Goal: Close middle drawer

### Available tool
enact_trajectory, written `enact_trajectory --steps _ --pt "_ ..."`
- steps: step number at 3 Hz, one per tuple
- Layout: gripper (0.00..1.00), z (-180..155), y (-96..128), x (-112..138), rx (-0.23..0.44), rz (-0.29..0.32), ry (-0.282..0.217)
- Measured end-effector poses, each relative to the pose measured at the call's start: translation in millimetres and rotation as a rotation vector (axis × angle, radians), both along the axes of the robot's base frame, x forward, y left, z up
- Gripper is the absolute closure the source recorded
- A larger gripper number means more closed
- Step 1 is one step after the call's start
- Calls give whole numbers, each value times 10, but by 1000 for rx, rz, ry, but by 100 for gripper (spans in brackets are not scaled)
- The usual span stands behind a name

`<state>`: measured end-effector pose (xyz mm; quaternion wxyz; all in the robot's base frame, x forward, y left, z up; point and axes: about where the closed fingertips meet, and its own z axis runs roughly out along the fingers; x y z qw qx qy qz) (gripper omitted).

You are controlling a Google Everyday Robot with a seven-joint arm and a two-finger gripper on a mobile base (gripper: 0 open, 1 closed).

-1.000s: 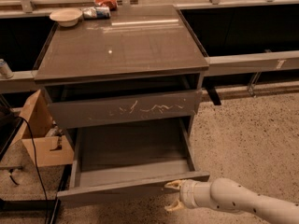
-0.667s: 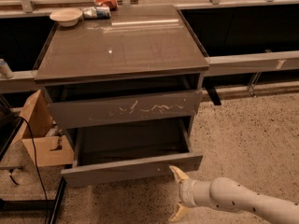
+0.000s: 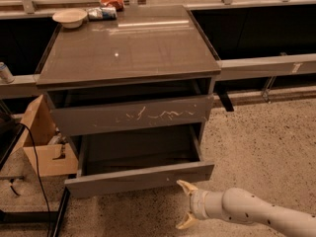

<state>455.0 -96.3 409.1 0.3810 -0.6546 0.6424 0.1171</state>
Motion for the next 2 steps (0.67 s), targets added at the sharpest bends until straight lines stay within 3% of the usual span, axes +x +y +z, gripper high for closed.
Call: enact_trajectory --steps 2 --pt "72 -64 61 160 14 -8 -39"
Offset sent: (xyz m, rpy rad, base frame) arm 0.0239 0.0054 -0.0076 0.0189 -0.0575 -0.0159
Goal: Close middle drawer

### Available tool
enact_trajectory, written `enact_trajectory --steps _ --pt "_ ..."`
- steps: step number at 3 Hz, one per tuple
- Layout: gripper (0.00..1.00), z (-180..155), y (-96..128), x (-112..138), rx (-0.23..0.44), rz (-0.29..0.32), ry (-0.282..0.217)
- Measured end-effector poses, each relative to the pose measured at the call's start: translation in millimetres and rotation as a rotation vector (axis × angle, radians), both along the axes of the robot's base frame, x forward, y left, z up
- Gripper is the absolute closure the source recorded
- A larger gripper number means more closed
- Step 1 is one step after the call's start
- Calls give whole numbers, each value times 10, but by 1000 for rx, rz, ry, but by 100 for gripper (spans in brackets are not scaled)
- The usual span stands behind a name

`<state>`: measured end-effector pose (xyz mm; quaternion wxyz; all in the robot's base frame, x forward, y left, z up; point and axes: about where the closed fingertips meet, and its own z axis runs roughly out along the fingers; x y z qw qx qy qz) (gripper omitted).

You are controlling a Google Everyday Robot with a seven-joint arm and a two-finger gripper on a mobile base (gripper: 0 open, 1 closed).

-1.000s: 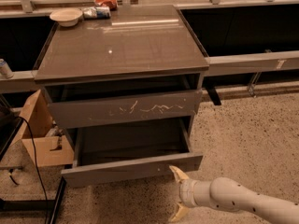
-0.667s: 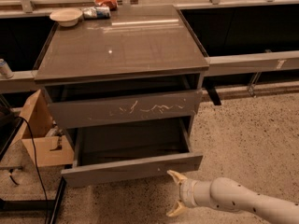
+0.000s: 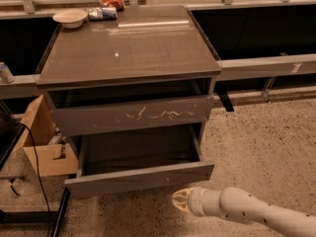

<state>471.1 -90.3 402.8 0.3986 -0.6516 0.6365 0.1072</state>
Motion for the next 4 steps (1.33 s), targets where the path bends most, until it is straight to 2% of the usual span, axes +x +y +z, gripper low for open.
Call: enact_trajectory --steps 1,2,4 --pt "97 -65 57 120 2 2 -16" --pt "100 -173 119 300 -3 -2 -29" --pt "100 -293 181 582 -7 -19 -45"
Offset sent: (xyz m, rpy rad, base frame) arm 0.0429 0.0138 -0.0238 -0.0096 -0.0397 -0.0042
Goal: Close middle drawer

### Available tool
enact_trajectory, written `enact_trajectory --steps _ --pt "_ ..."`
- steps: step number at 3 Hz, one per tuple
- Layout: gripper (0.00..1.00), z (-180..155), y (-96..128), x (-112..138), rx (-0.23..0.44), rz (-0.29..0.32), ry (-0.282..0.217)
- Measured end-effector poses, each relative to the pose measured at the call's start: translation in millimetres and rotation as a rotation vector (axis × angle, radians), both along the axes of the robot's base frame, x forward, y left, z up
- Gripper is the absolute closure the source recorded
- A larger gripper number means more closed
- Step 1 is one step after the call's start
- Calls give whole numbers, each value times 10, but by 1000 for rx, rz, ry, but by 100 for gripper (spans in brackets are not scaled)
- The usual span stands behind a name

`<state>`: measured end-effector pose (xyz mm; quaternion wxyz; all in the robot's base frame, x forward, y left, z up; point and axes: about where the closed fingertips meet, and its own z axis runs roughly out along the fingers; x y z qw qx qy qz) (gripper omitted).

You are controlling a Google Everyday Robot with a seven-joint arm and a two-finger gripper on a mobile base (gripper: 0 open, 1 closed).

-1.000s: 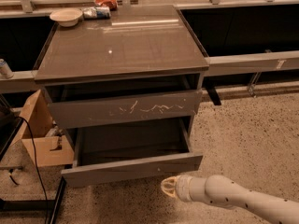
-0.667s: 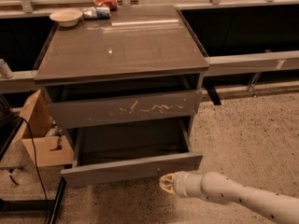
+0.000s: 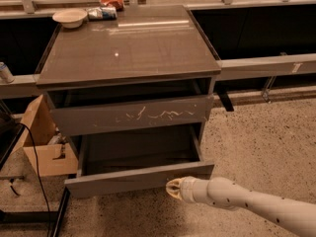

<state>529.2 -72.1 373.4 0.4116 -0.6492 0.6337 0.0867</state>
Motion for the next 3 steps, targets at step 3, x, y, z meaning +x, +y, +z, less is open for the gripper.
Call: enact_trajectory --steps 3 --pt "73 41 20 283 -9 -10 -25"
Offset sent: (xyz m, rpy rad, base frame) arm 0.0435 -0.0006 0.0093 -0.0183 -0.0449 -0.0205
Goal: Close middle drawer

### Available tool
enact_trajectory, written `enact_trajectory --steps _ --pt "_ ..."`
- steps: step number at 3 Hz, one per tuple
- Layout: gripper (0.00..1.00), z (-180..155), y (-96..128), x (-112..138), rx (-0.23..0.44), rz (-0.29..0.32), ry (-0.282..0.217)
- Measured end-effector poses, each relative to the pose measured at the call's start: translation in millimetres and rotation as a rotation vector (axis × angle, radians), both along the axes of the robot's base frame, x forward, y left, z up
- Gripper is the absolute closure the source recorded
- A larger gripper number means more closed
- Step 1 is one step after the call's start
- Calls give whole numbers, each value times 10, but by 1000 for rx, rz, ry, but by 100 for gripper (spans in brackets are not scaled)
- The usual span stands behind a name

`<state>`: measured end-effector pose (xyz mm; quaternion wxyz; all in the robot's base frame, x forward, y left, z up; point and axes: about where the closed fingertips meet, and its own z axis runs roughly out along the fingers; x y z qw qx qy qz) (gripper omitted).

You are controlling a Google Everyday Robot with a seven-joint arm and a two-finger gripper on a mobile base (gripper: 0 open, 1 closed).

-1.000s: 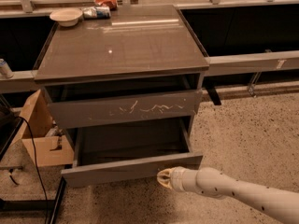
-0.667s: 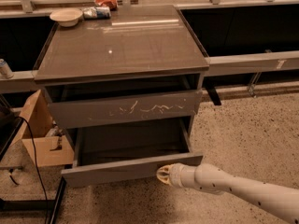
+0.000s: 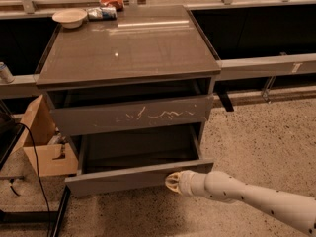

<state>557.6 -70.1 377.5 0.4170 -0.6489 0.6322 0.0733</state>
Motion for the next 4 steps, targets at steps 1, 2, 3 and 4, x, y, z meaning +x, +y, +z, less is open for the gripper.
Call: enact_trajectory --steps 1,2,3,4 --pt "44 0 0 0 0 0 0" --pt "19 0 1 0 0 0 0" --pt "0 0 1 0 0 0 0" --pt "3 0 8 -5 0 2 -3"
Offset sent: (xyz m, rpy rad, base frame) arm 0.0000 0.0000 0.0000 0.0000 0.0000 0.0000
